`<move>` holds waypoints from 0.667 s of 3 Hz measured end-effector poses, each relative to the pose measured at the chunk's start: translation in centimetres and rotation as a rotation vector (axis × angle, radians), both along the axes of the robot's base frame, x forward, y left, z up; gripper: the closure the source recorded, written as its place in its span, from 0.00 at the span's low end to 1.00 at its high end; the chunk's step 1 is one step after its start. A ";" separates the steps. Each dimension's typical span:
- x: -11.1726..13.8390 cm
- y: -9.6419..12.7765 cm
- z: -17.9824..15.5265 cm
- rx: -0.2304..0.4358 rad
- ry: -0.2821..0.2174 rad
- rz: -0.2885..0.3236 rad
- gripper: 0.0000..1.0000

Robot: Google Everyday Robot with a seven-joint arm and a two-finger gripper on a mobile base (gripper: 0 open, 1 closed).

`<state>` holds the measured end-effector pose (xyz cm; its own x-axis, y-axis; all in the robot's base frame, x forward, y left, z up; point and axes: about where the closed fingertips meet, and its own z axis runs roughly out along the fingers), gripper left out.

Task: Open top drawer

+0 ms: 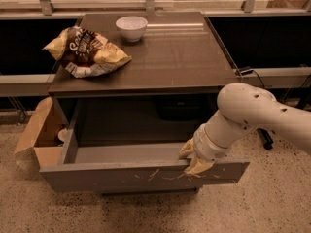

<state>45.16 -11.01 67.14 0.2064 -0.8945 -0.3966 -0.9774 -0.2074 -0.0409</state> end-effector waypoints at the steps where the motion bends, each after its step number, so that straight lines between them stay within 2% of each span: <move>1: 0.0 0.0 0.0 0.000 0.000 0.000 0.34; 2: 0.0 0.0 0.0 0.000 0.000 0.000 0.11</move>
Offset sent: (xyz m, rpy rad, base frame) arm 0.0000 0.0000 0.0000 0.0000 0.0000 0.0000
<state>45.16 -11.01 67.15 0.2065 -0.8944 -0.3968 -0.9774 -0.2075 -0.0410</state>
